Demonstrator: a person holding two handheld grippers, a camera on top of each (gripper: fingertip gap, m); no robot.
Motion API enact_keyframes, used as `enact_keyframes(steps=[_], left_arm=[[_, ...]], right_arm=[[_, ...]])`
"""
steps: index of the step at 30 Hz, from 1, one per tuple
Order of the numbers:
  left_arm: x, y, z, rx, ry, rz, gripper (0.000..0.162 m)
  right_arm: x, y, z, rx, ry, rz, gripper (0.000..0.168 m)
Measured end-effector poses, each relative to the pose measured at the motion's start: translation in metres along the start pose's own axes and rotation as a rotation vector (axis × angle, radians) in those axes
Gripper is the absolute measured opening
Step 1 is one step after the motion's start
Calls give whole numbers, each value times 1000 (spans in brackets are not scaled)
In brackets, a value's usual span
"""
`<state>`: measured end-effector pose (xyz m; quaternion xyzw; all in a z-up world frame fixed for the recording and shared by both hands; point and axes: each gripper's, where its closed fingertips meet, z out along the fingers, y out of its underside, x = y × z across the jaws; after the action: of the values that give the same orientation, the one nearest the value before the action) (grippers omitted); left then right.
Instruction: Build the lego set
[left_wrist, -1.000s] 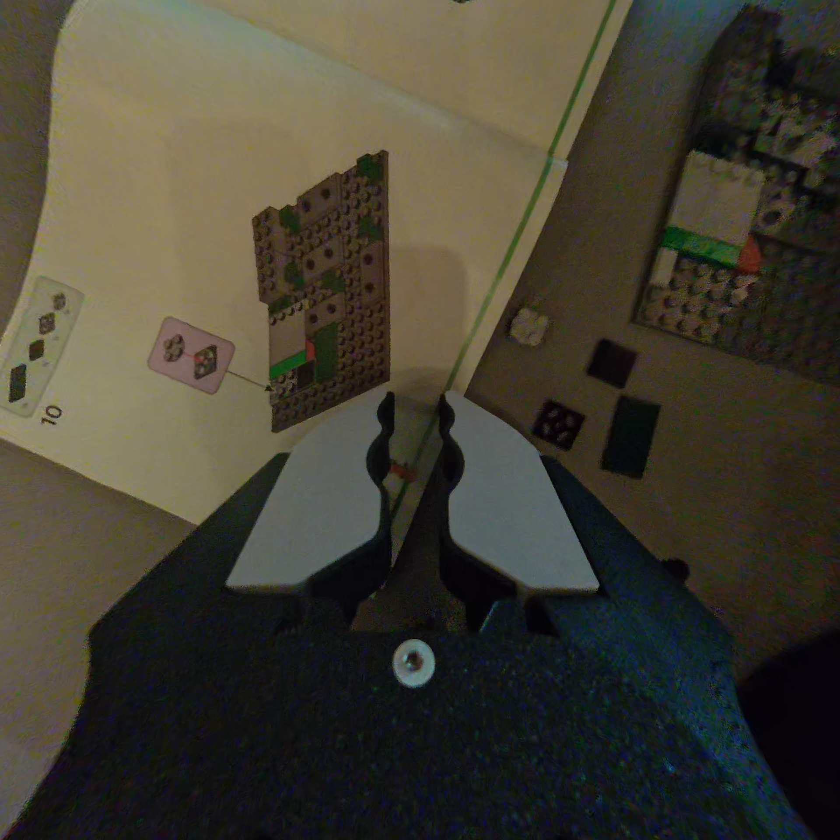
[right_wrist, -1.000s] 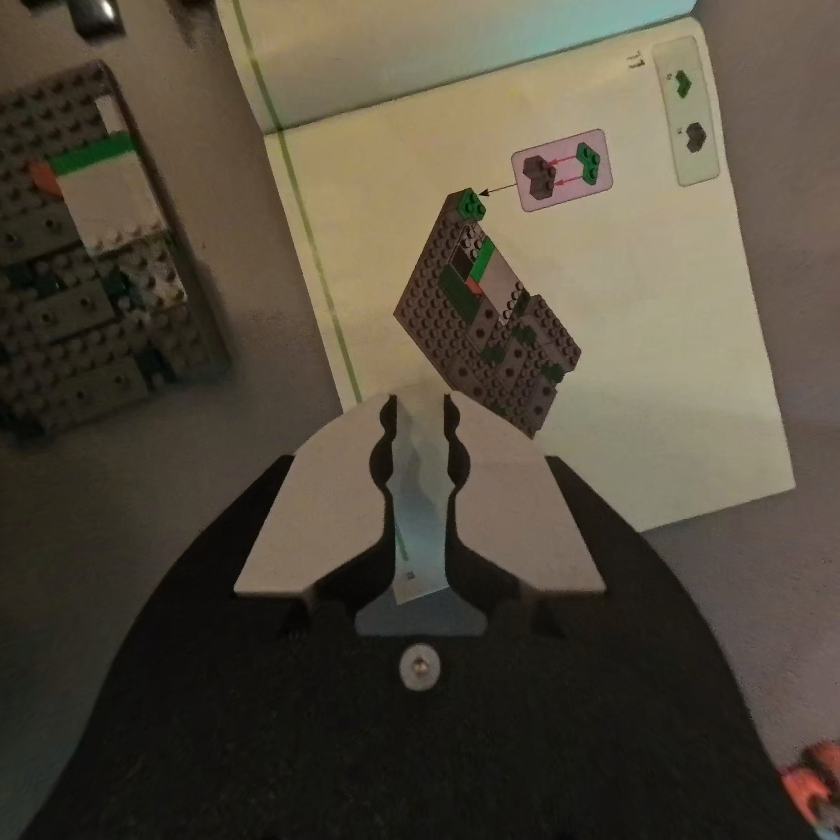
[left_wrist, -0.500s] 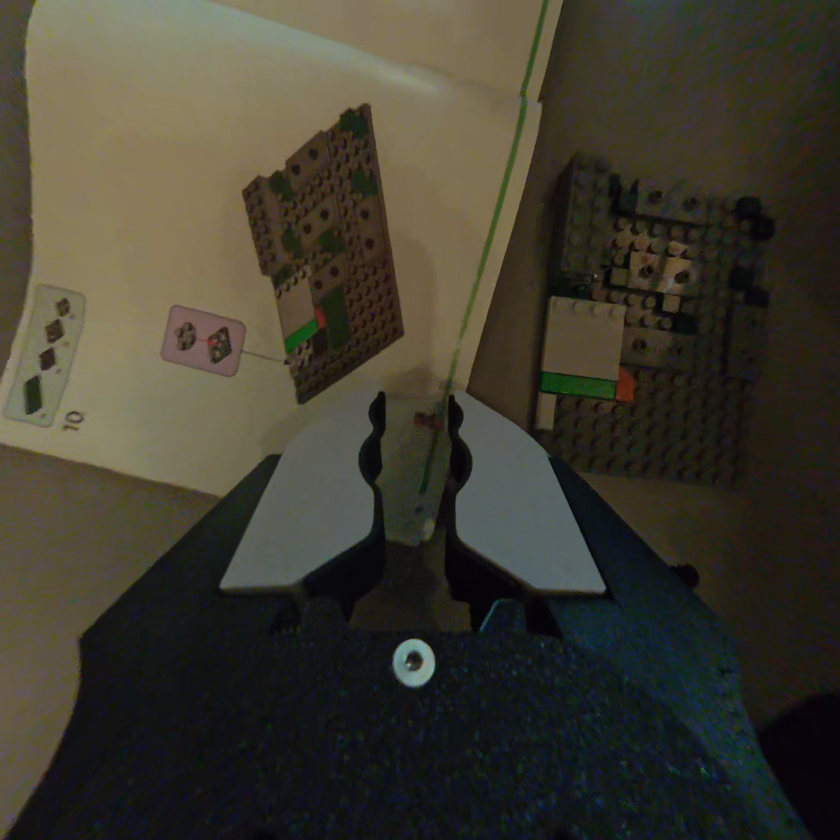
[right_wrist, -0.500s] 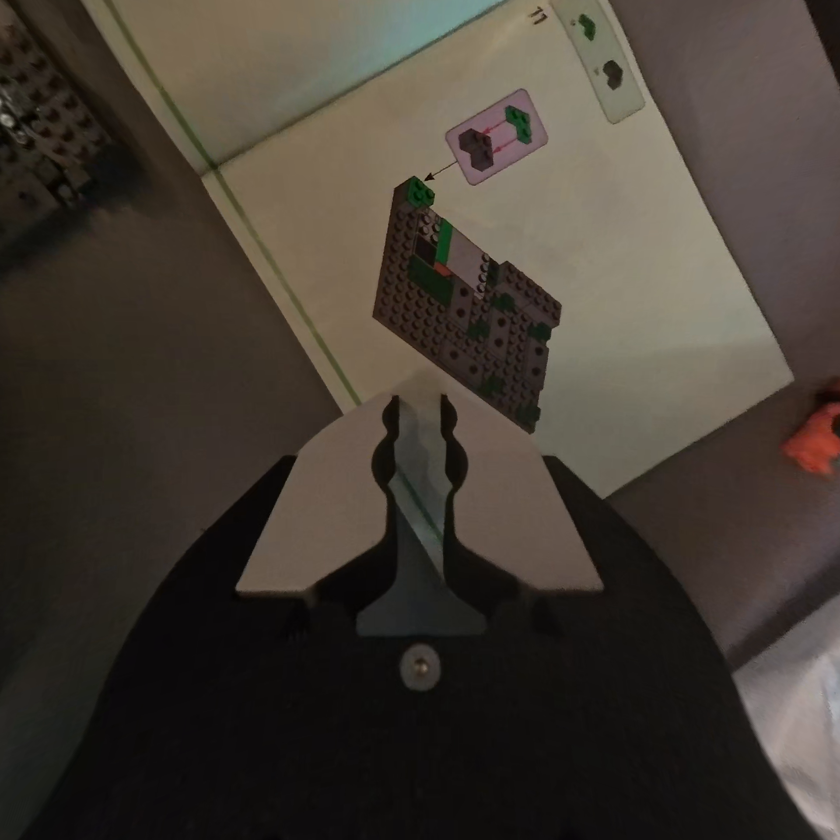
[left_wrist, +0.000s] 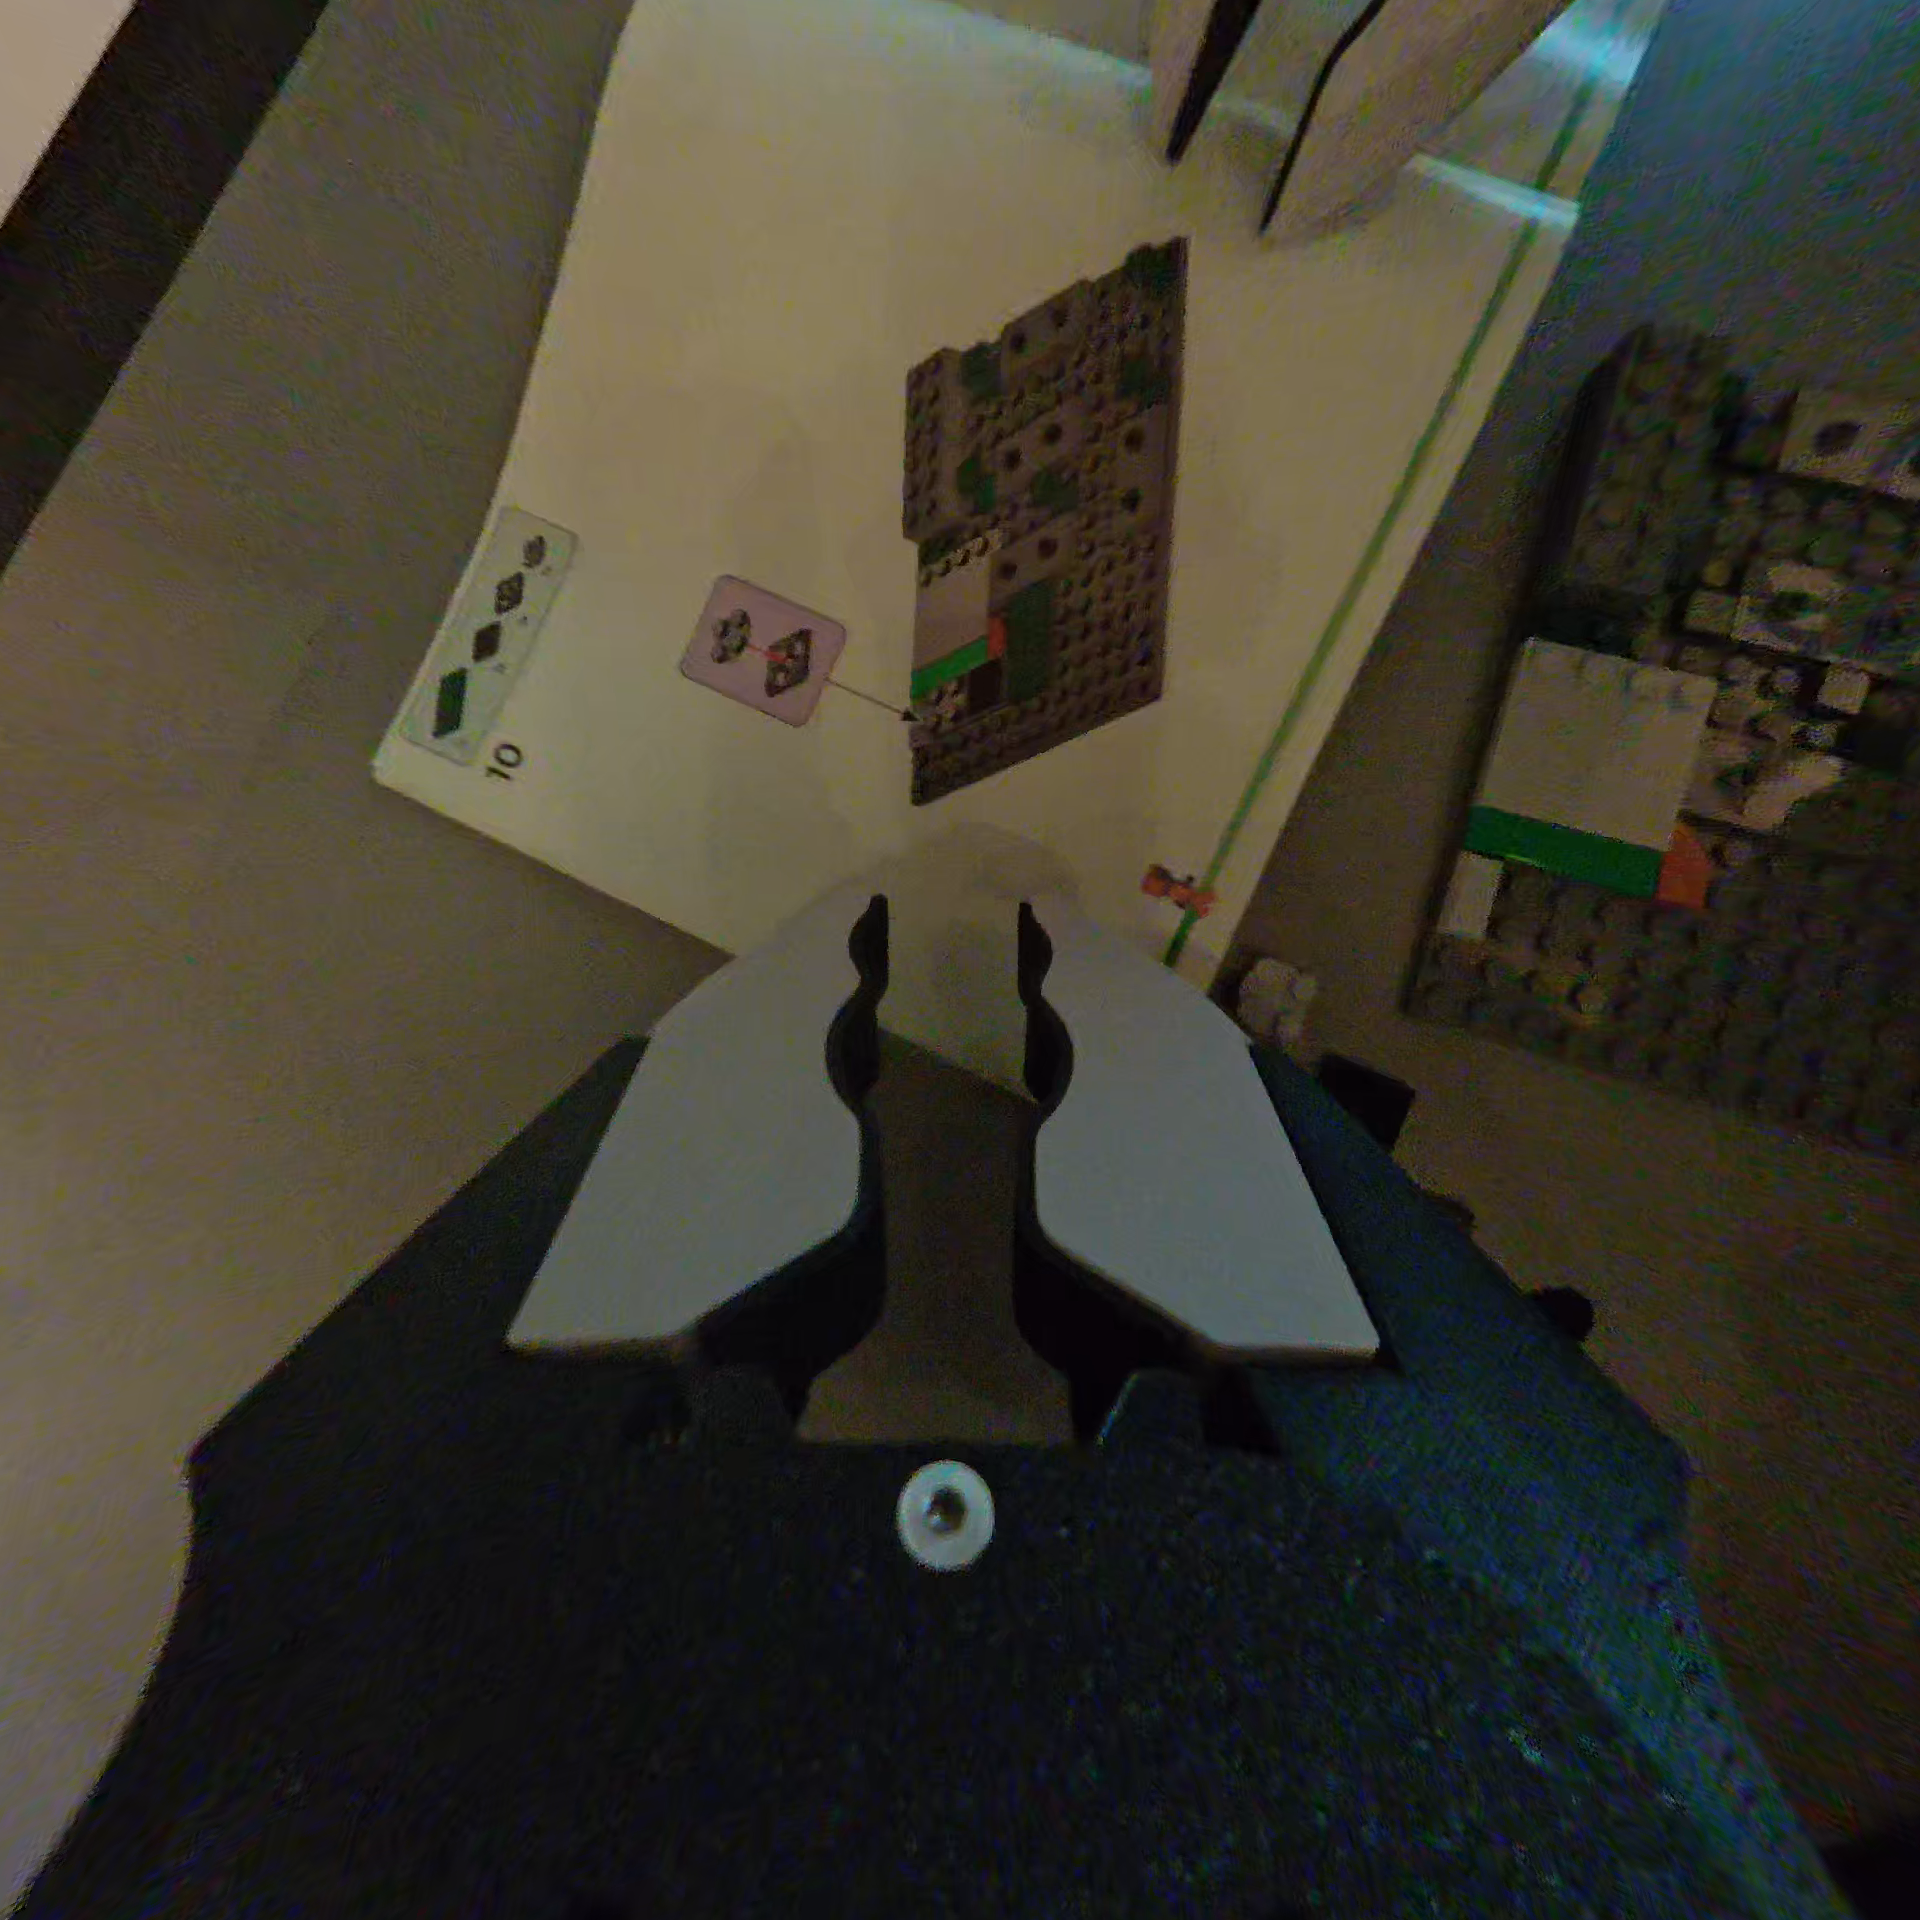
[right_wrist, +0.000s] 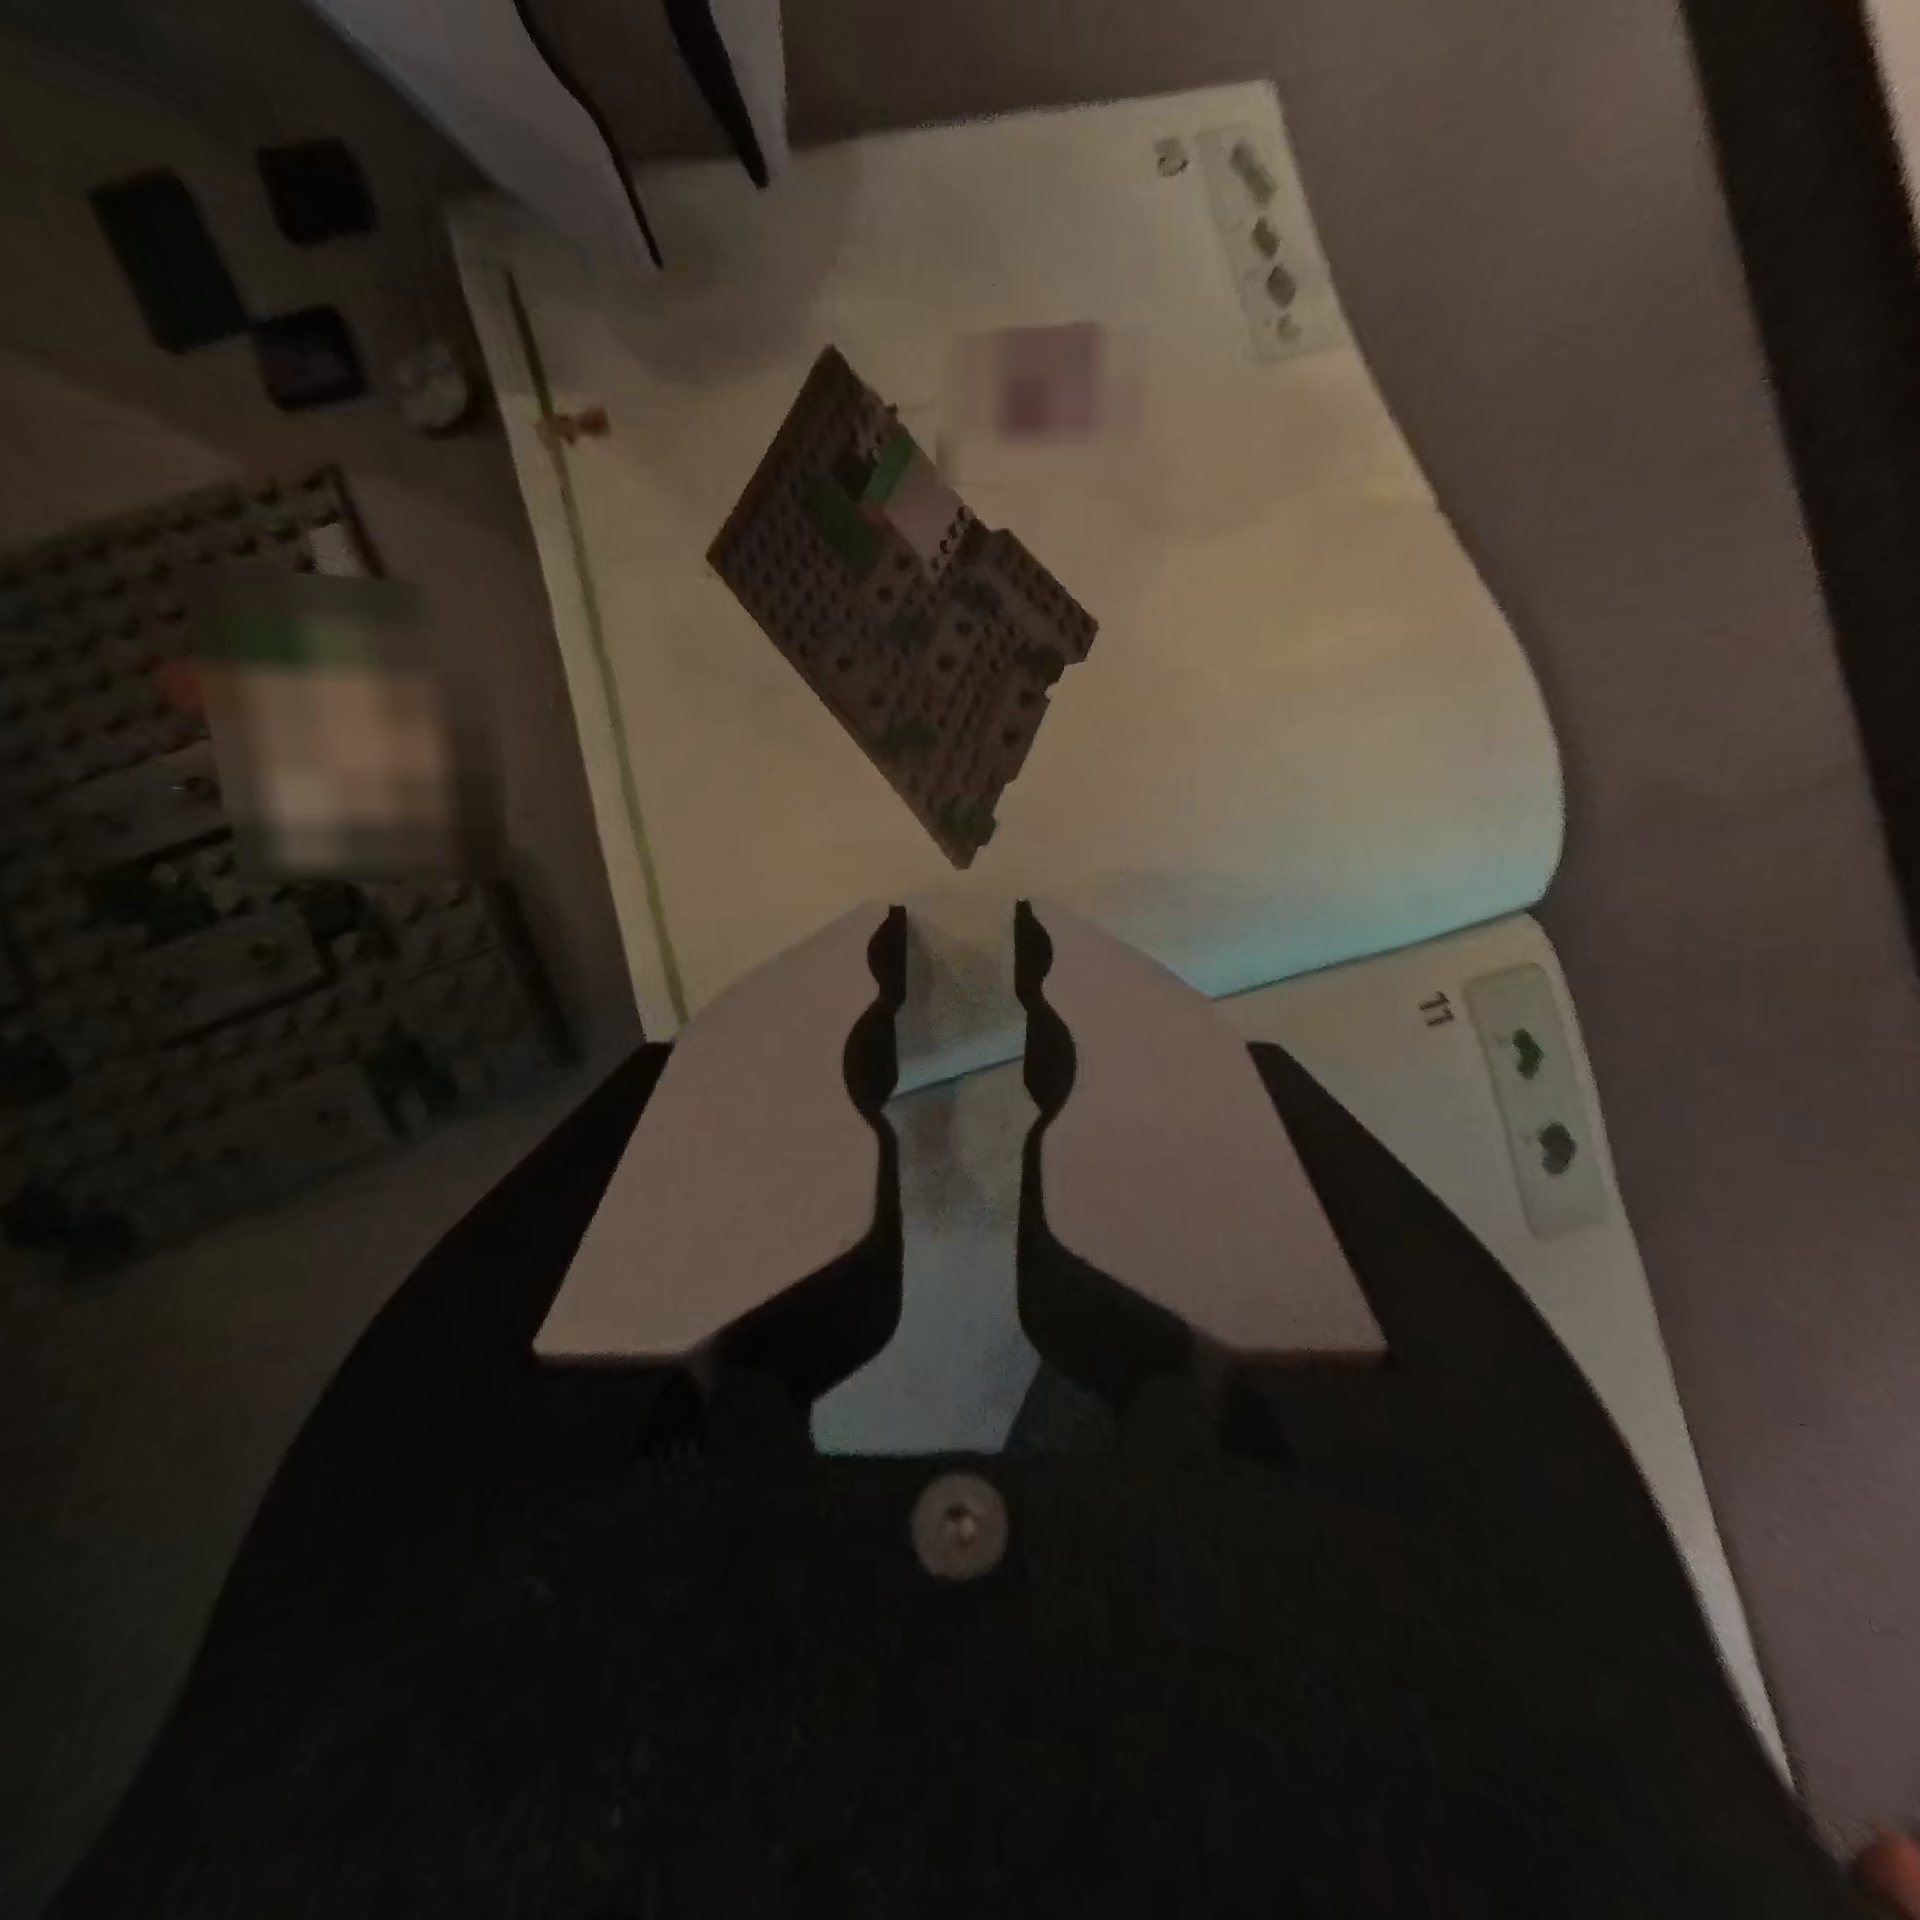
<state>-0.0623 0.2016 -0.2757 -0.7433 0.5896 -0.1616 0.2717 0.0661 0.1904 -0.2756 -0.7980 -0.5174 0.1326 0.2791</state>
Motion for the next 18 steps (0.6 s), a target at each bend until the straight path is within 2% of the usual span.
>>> enact_keyframes(steps=[1,14,18], left_arm=[[0,1,-2,5,-3,-1,24],[21,17,-9,9,-3,24,23],[19,18,-19,18,-41,30,22]], right_arm=[[1,2,5,-20,8,-6,19],[12,-2,14,-43,97,-52,20],[8,-17,-4,42,123,-45,21]])
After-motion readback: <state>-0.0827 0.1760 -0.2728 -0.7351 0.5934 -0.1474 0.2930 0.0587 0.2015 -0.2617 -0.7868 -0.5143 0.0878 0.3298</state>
